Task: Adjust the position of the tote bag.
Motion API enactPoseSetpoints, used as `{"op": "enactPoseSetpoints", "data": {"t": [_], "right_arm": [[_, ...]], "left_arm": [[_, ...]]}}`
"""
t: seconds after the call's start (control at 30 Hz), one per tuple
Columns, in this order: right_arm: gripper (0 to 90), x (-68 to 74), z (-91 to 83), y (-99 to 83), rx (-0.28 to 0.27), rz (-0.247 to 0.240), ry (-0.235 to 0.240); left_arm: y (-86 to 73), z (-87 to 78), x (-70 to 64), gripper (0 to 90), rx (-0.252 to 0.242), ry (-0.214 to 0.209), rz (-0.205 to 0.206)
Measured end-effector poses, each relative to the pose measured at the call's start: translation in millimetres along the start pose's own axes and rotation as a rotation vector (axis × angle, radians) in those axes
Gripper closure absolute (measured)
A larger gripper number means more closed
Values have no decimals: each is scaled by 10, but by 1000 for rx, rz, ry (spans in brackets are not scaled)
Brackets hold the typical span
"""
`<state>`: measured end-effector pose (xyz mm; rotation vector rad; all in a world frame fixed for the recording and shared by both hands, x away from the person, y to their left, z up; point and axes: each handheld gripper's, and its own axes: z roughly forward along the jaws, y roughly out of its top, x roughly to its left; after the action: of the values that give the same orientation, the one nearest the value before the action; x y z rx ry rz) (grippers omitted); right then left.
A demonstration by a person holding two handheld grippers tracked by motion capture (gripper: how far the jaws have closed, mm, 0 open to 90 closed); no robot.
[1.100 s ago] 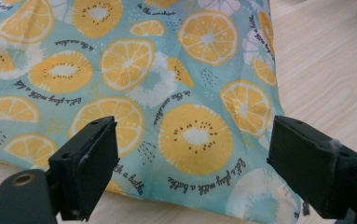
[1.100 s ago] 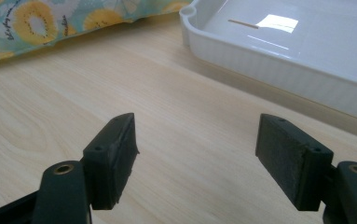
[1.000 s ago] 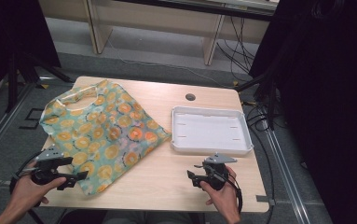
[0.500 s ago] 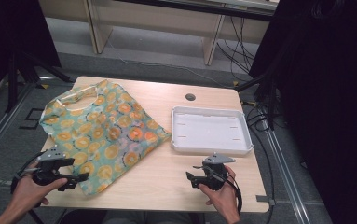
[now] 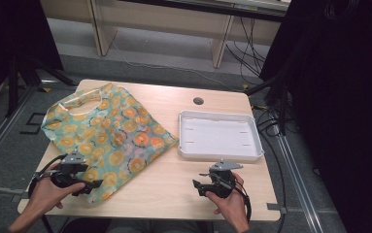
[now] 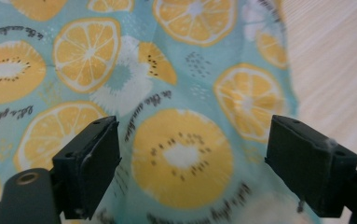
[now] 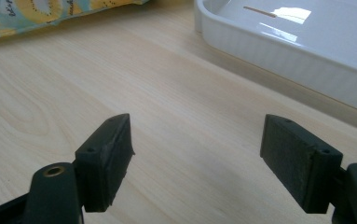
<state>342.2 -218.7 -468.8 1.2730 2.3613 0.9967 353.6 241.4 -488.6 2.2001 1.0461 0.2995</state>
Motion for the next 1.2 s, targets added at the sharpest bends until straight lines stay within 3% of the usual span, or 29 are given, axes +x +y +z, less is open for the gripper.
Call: {"op": "enactPoseSetpoints", "data": {"t": [0.03,0.1,0.13,0.23,0.27,0.33,0.37,0.4,0.43,0.57,0.67,0.7,0.73,0.77,0.83,0.87,0.97,1.0,1.03,1.07,1.13,1.2], "right_arm": [[259,14,-5,5,3,15,5],[260,2,-1,1,-4,-1,4],[261,1,-2,0,-8,2,7],[262,33,-11,3,2,45,18],[262,1,2,-1,-11,-3,10],[263,7,1,1,-10,-1,12],[264,-3,1,6,-11,-22,13],[265,31,-12,13,3,16,25],[265,30,-7,13,0,9,26],[265,26,-4,16,-4,2,27],[269,15,6,13,-8,-17,24],[269,25,9,21,-10,-8,30],[269,63,1,21,10,37,39],[273,33,17,21,-3,-12,34],[279,61,27,32,4,7,49],[287,56,44,35,1,-14,49],[321,102,120,85,15,-34,75],[340,131,136,104,20,-15,86],[379,171,213,121,-14,-15,107],[400,214,229,158,13,-22,122],[441,293,318,230,7,-72,119],[482,388,405,324,10,-85,136]], "left_arm": [[15,44,5,191,13,4,2],[44,113,20,241,40,-1,15],[52,138,20,299,53,-7,7],[59,203,41,515,88,-6,60],[44,229,19,587,83,1,48],[45,224,12,749,81,8,69],[56,227,24,749,78,12,108],[56,231,27,860,72,15,106],[56,238,34,896,63,22,117],[73,232,10,898,84,3,103],[81,245,-30,899,64,-6,110],[85,243,-34,899,65,-15,123],[85,239,-50,899,66,-17,117],[95,229,-52,899,72,-27,136],[103,234,-95,899,74,-36,128],[111,231,-118,900,72,-43,147],[121,231,-197,899,61,-55,149],[132,227,-238,899,59,-73,166],[139,234,-281,900,56,-80,162],[153,238,-317,900,62,-89,176],[175,271,-388,900,53,-109,183],[197,299,-448,900,50,-123,195]]}}
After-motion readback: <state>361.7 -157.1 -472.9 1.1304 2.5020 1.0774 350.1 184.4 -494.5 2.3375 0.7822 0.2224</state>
